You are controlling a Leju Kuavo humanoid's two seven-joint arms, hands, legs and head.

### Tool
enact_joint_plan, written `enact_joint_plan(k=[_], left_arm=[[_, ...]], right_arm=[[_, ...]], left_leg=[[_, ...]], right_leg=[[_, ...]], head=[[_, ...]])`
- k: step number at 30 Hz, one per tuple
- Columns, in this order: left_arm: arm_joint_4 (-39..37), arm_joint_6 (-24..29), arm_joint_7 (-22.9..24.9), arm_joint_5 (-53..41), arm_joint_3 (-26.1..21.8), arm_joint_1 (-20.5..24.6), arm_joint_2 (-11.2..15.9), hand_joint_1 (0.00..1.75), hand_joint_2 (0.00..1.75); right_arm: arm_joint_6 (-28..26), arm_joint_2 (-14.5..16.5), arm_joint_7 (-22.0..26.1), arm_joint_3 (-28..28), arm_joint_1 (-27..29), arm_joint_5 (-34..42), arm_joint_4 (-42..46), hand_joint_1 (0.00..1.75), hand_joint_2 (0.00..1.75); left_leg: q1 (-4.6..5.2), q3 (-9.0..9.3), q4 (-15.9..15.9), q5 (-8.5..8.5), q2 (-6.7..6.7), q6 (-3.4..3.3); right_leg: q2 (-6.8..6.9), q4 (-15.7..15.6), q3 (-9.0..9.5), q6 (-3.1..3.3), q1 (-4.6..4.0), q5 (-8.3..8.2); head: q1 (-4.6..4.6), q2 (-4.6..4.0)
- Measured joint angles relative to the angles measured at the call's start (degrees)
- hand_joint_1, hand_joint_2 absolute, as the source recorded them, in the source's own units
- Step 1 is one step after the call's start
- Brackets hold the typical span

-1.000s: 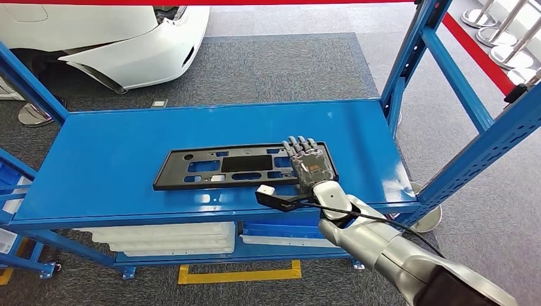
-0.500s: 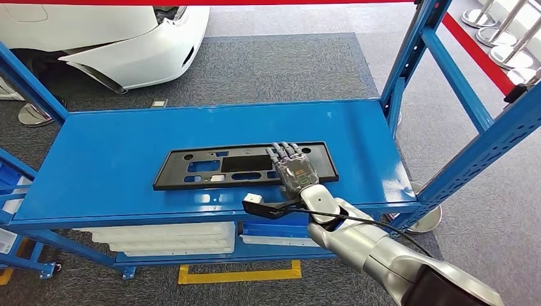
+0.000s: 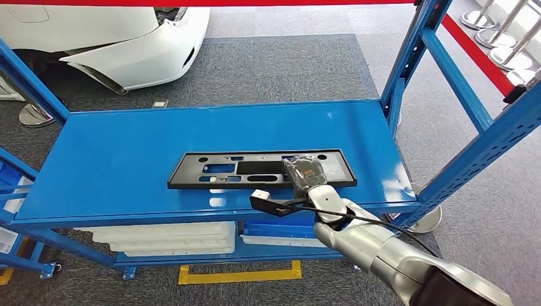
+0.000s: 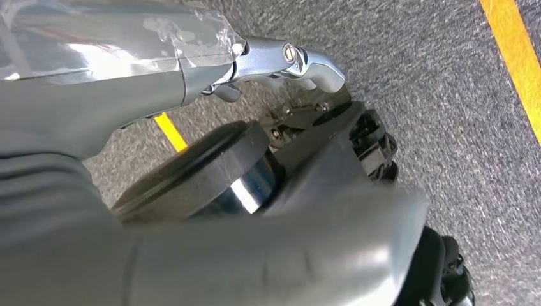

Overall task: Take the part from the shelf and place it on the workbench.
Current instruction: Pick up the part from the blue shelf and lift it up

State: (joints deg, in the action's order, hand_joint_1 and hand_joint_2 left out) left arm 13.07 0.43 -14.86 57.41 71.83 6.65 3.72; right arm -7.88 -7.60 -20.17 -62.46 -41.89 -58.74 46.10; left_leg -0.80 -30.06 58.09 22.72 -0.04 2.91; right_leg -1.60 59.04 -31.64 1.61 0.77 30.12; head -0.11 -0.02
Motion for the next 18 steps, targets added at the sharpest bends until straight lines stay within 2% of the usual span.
enact_joint_plan(k=[3, 6, 7, 10, 12, 16, 17, 18], left_arm=[[0.0, -0.3, 0.0, 0.2, 0.0, 0.0, 0.0, 0.00, 0.00], [0.0, -0.4, 0.0, 0.2, 0.0, 0.0, 0.0, 0.00, 1.31], [0.0, -0.4, 0.0, 0.2, 0.0, 0.0, 0.0, 0.00, 1.31], [0.0, -0.5, -0.2, 0.2, 0.0, 0.0, 0.0, 0.00, 0.00], [0.0, -0.6, -0.5, 0.2, 0.0, 0.0, 0.1, 0.00, 0.00], [0.0, -0.9, -0.7, 0.2, 0.0, 0.0, 0.2, 0.00, 1.75], [0.0, -0.9, -0.7, 0.2, 0.0, 0.0, 0.2, 0.00, 1.75], [0.0, -1.0, -0.8, 0.2, 0.0, 0.0, 0.3, 0.00, 1.31]], right_arm=[[0.0, -0.1, 0.0, 0.0, 0.0, 0.1, 0.1, 1.75, 1.75], [0.1, -0.1, 0.0, -0.1, 0.0, 0.1, 0.3, 1.75, 1.75], [0.1, -0.2, 0.0, -0.2, 0.0, 0.2, 0.4, 1.75, 1.75], [-0.2, -0.5, -1.4, -0.3, 0.0, 0.0, 0.8, 1.75, 1.75], [-0.3, -1.2, -3.4, -0.3, -0.1, -0.6, 1.9, 1.75, 1.75], [2.2, -3.5, -6.9, -0.2, -1.1, -3.2, 6.4, 1.75, 1.75], [3.3, -4.2, -7.6, 0.0, -1.5, -4.2, 8.0, 1.75, 1.75], [4.5, -4.9, -8.1, 0.1, -2.0, -5.2, 9.6, 1.75, 1.75]], left_leg=[[-0.01, 0.00, 0.0, -0.02, 0.00, -0.02], [-0.01, 0.00, 0.0, -0.04, 0.00, -0.02], [-0.01, 0.00, 0.0, -0.04, 0.00, -0.02], [-0.01, -0.01, 0.0, -0.05, 0.00, -0.02], [0.00, -0.02, 0.0, -0.05, -0.01, -0.03], [0.00, -0.06, 0.1, -0.05, -0.01, -0.03], [0.00, -0.07, 0.1, -0.05, -0.01, -0.03], [0.00, -0.07, 0.1, -0.05, 0.00, -0.03]], right_leg=[[0.01, 0.0, 0.00, 0.00, -0.01, -0.03], [0.00, 0.0, -0.01, 0.00, -0.01, -0.06], [0.00, 0.0, -0.01, -0.01, -0.01, -0.06], [0.01, 0.0, -0.01, -0.01, -0.01, -0.06], [0.01, 0.0, -0.01, -0.01, 0.00, -0.06], [-0.02, 0.0, -0.05, -0.04, 0.01, -0.09], [-0.03, 0.0, -0.07, -0.06, 0.01, -0.10], [-0.03, 0.0, -0.08, -0.07, 0.01, -0.11]], head=[[-0.05, 0.00], [-0.07, 0.00], [-0.07, 0.00], [-0.04, 0.00], [-0.04, 0.00], [0.02, 0.00], [0.02, 0.00], [0.02, 0.00]])
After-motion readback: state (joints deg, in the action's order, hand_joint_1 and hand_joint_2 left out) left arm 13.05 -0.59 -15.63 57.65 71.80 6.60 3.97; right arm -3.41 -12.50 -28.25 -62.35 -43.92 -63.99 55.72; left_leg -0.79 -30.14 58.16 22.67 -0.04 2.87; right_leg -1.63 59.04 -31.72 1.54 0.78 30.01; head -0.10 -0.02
